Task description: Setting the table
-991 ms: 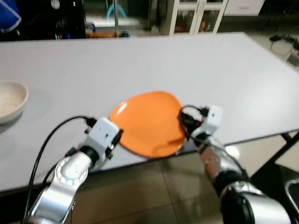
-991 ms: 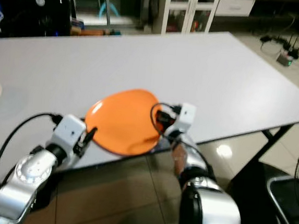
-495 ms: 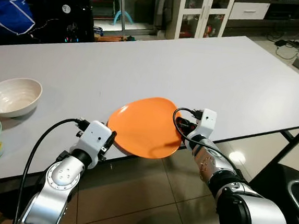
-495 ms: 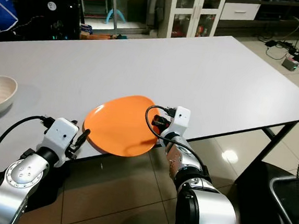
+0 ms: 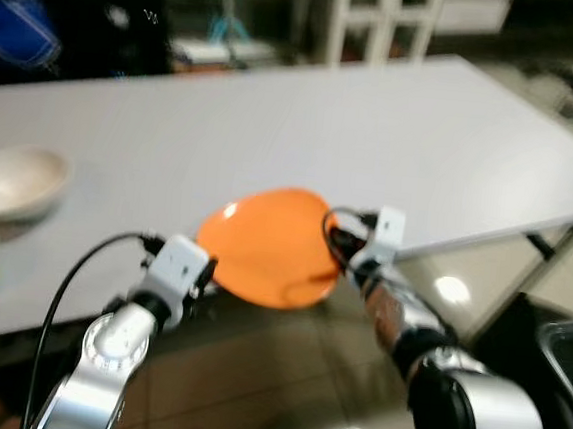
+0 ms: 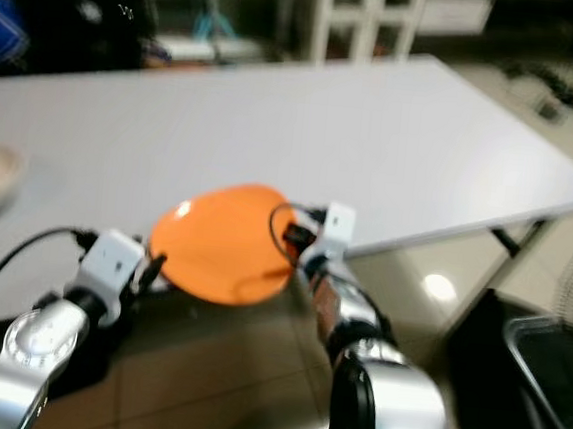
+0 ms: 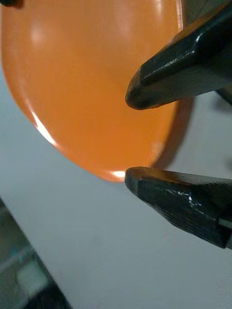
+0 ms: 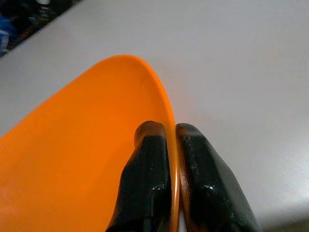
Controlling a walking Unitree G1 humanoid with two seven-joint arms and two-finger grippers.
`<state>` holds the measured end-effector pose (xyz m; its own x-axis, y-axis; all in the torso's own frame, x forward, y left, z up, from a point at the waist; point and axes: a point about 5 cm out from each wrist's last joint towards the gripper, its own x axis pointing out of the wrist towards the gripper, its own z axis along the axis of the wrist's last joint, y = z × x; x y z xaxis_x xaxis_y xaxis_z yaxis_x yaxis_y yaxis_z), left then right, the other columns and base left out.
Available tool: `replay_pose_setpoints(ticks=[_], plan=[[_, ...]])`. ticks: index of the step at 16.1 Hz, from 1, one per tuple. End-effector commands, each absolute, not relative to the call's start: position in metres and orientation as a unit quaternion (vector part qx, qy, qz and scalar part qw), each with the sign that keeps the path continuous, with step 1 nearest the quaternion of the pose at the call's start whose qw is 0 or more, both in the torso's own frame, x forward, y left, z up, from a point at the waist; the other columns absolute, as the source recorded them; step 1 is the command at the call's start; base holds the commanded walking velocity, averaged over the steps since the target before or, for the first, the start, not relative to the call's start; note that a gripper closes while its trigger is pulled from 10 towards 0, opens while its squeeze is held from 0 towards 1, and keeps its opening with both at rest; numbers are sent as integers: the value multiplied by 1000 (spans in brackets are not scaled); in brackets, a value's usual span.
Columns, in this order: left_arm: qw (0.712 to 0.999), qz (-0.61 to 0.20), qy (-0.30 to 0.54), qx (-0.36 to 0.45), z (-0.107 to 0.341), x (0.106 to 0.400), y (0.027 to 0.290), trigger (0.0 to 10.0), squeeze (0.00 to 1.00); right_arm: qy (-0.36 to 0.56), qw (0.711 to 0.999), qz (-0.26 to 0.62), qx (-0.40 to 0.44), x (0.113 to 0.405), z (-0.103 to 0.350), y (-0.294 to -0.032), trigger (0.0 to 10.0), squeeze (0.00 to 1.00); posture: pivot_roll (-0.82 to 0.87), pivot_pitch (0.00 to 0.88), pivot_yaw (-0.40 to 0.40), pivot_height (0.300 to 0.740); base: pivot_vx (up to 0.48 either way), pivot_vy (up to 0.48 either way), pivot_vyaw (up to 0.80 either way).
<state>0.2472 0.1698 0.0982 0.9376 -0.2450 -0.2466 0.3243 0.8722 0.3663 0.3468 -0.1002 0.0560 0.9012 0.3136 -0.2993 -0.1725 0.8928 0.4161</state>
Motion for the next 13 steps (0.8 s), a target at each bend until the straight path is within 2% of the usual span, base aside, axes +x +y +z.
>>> replay_pose_setpoints(ticks=[1,5,10,13], plan=[[963,-148,95,206,100,248,169,10000,0,200,956,120,180,344,50,-107,10000,0,292,20,9,740,480,0,0],[962,-150,94,207,101,247,169,10000,0,189,959,109,181,351,59,-109,10000,0,303,12,11,740,444,0,0],[964,-142,94,206,103,237,172,10000,0,150,971,129,132,379,104,-102,10000,0,354,30,-6,740,0,0,0],[963,-135,103,209,103,225,177,10000,0,152,972,131,121,381,107,-99,10000,0,390,58,-7,740,0,0,0]])
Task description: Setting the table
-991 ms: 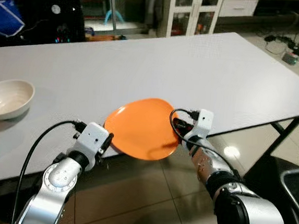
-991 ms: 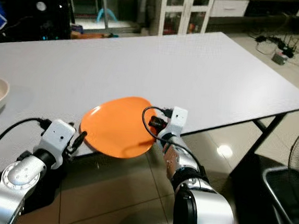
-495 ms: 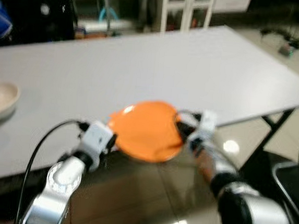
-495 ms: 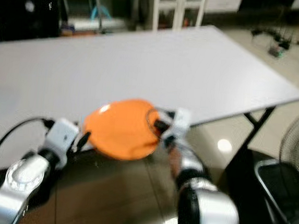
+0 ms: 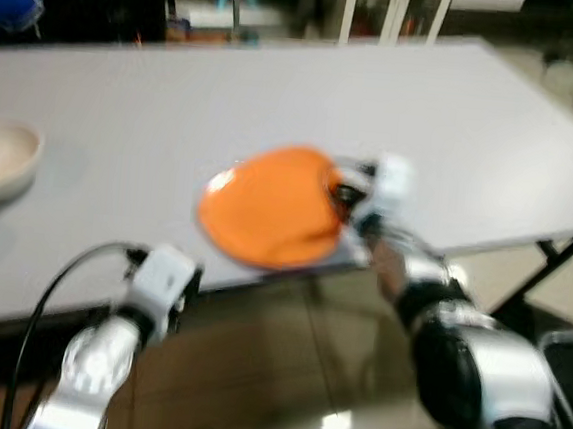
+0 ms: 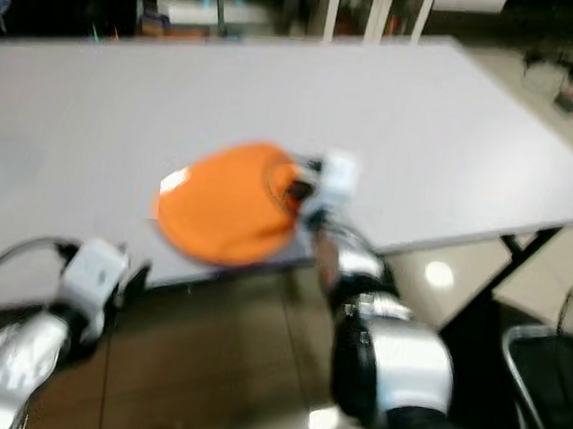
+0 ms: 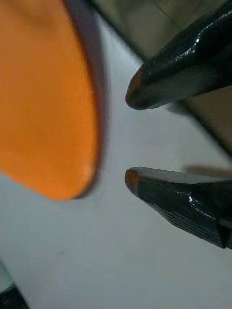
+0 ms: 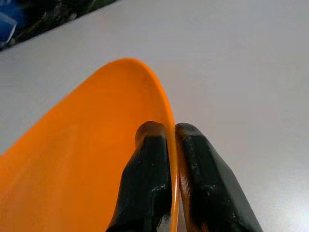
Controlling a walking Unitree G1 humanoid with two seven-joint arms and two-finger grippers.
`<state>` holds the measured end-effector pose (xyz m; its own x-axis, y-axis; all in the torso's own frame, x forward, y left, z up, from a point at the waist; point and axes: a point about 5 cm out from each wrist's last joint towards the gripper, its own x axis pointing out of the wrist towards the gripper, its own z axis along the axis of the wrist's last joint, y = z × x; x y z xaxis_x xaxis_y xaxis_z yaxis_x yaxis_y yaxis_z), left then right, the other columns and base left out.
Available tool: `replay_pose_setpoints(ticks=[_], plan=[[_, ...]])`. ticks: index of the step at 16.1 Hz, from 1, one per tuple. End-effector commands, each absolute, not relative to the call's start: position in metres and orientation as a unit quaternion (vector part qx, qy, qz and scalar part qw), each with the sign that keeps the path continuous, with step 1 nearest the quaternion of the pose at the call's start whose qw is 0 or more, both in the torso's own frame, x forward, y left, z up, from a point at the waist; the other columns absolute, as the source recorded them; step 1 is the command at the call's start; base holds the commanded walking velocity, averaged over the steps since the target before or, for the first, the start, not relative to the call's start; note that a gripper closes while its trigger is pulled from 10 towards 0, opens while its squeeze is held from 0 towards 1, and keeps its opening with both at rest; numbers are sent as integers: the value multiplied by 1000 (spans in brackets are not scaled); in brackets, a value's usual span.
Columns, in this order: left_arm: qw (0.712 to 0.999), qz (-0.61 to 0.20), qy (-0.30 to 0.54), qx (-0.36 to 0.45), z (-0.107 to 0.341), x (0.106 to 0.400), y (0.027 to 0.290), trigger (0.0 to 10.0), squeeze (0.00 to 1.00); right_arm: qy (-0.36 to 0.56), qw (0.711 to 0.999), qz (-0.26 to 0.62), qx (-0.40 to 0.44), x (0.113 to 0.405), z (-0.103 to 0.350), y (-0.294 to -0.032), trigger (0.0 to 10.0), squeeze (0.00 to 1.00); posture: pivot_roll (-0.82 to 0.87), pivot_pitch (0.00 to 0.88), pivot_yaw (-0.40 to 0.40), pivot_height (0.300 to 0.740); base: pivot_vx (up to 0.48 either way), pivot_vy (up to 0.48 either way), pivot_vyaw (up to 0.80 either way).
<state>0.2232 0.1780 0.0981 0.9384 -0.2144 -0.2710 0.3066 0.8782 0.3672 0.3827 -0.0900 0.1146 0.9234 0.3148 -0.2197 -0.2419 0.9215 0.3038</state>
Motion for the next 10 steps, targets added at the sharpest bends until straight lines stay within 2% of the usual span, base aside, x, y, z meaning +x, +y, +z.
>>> replay_pose_setpoints(ticks=[1,5,8,9,10], plan=[[963,-131,107,208,104,219,179,10000,0,154,972,133,121,380,107,-97,10000,0,403,72,-6,740,0,0,0],[959,-122,134,216,106,191,189,10000,0,210,963,132,102,367,83,-89,10000,0,463,145,20,740,0,0,0],[959,-119,141,217,108,186,189,10000,0,207,966,138,74,366,82,-84,10000,0,458,155,9,740,0,0,0],[960,-118,139,214,108,187,188,10000,0,204,967,136,67,367,83,-84,10000,1000,452,155,3,740,0,0,0],[960,-117,138,213,108,189,187,10000,0,203,968,136,67,367,84,-84,10000,1000,449,156,0,740,0,0,0]])
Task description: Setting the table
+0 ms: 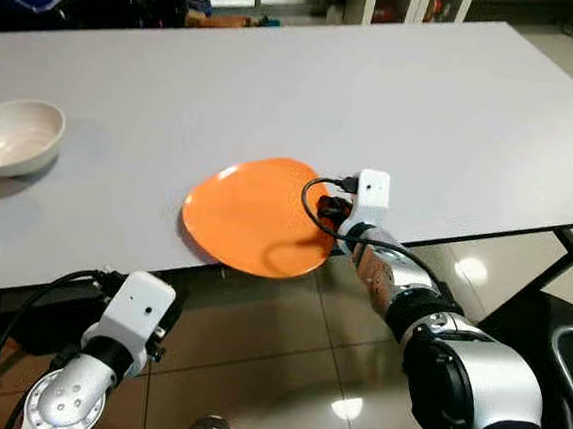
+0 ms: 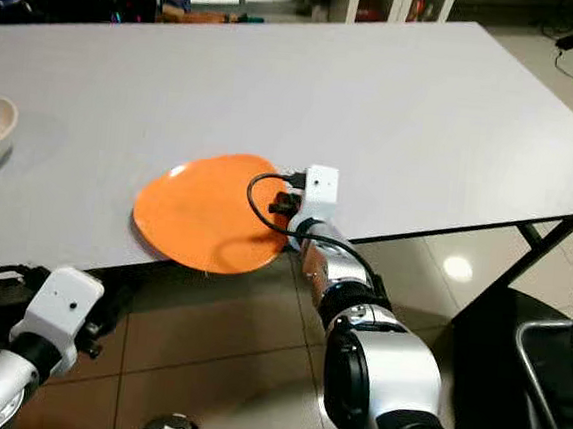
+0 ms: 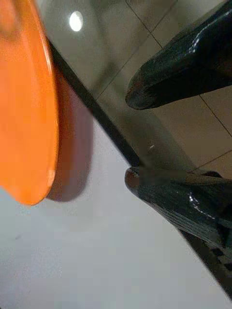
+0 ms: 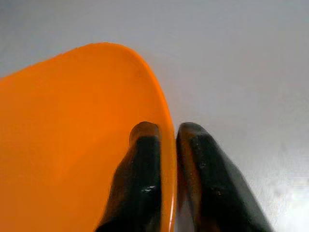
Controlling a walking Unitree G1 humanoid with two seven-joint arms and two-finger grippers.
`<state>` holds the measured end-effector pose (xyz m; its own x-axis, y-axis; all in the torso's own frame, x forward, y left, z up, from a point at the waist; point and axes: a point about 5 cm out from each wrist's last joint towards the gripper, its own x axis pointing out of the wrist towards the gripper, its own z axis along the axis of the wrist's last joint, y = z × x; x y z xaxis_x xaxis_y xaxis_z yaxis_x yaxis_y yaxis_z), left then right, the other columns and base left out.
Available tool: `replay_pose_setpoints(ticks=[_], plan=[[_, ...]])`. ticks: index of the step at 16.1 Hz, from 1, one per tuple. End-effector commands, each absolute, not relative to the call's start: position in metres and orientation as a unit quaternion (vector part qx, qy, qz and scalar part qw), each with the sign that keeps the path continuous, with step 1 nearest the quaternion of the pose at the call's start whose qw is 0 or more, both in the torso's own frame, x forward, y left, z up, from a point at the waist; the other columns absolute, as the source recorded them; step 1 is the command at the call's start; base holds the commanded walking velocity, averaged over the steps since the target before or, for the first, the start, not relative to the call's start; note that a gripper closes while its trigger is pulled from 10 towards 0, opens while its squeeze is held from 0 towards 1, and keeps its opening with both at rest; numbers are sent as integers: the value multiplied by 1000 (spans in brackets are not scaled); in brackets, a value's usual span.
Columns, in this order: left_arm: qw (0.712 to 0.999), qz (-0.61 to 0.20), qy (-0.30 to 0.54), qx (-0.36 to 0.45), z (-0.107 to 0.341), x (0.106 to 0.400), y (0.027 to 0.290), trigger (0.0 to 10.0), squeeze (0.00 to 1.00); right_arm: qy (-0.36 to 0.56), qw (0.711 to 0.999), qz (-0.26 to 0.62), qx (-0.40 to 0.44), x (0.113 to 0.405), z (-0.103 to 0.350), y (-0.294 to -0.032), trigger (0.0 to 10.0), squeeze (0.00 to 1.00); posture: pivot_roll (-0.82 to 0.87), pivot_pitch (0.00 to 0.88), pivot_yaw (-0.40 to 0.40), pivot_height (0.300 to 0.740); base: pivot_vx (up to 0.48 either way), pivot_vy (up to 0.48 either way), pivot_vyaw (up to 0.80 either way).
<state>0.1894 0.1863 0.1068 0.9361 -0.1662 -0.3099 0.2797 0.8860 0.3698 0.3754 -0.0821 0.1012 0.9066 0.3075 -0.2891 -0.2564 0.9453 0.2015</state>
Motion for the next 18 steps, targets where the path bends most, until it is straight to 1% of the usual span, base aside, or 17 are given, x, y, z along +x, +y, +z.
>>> replay_pose_setpoints(ticks=[1,5,8,10,13,15,18], plan=[[962,-117,135,209,108,190,183,10000,0,202,968,136,67,368,85,-85,10000,1000,438,158,-8,740,0,0,0],[961,-120,140,204,106,187,178,10000,0,201,970,126,58,368,84,-90,10000,1000,438,162,-17,740,0,0,0],[961,-117,143,206,107,184,179,10000,0,194,973,108,61,371,88,-95,10000,1000,447,167,-17,740,0,0,0],[961,-115,143,206,107,183,179,10000,0,185,976,100,46,374,92,-97,10000,1000,451,172,-17,740,0,0,0],[961,-113,145,206,107,181,179,10000,0,164,982,91,30,378,100,-97,10000,1000,454,179,-19,740,0,0,0],[961,-112,148,204,107,179,178,10000,0,136,988,69,11,382,108,-100,10000,1000,454,186,-20,740,0,0,0],[961,-111,150,203,107,178,178,10000,0,131,990,49,19,383,109,-102,10000,1000,455,191,-21,740,0,0,0]])
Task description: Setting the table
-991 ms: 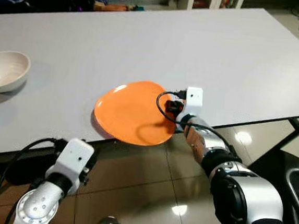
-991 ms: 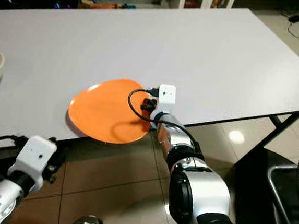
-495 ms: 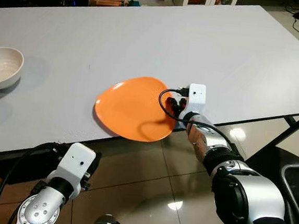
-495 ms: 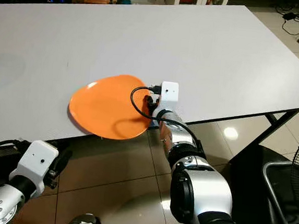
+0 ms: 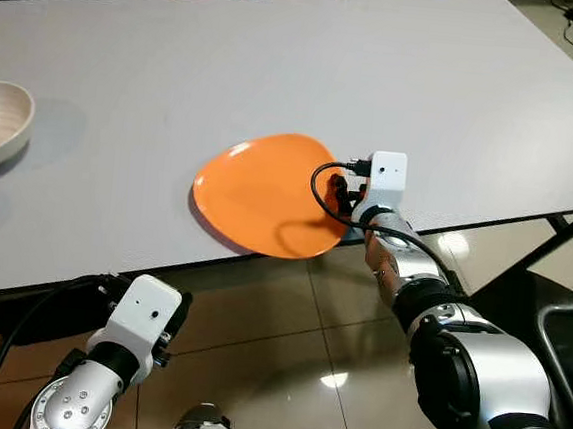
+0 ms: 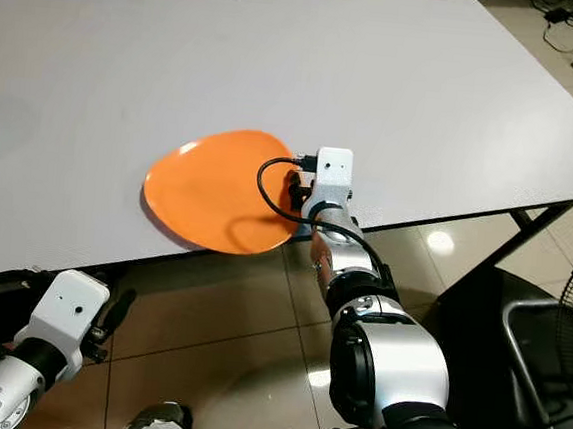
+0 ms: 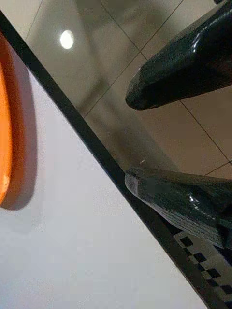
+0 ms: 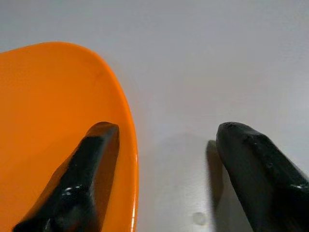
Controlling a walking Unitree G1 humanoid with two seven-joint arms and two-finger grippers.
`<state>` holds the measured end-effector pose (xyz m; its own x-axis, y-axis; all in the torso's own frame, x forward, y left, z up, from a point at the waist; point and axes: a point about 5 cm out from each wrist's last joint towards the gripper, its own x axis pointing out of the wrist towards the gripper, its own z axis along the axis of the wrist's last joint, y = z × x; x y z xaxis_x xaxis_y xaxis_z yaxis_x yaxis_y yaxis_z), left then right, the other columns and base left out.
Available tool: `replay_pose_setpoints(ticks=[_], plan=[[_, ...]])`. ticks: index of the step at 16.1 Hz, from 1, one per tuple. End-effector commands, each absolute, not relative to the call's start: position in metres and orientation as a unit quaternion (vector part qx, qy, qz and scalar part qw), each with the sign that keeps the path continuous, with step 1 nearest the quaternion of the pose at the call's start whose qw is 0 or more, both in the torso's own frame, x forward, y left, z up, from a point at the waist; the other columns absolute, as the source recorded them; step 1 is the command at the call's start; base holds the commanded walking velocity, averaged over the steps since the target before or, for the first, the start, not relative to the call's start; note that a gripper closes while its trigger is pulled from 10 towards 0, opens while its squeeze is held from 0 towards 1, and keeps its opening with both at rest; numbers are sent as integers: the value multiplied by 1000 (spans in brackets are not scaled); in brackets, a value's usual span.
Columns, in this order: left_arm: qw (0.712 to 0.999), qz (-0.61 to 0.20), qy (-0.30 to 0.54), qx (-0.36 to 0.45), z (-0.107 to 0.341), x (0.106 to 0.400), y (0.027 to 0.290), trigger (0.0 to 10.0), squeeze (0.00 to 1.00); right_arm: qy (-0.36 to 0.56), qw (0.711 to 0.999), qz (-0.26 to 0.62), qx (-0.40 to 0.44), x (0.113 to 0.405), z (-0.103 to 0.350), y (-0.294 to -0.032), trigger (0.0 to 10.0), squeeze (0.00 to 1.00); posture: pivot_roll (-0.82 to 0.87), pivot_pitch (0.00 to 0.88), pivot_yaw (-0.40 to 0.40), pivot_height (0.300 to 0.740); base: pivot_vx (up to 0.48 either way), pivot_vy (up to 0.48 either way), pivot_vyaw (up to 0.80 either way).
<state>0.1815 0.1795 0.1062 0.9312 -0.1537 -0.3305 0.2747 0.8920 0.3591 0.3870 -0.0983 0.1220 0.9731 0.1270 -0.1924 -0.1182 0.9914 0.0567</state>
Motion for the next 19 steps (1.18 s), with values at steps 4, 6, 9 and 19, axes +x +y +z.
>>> replay_pose_setpoints(ticks=[4,6,9,19], plan=[[961,-111,153,201,106,176,178,10000,0,114,991,-38,57,387,117,-121,10000,1000,461,197,-24,740,0,0,0],[961,-111,153,201,106,176,177,10000,0,119,989,-55,61,387,117,-124,10000,784,458,198,-27,740,0,0,0],[962,-111,153,200,106,176,176,10000,0,124,989,-58,56,387,115,-125,10000,0,457,199,-29,740,0,0,0],[962,-108,152,198,105,175,173,10000,0,129,989,-56,55,386,114,-123,0,0,452,194,-44,740,0,0,0]])
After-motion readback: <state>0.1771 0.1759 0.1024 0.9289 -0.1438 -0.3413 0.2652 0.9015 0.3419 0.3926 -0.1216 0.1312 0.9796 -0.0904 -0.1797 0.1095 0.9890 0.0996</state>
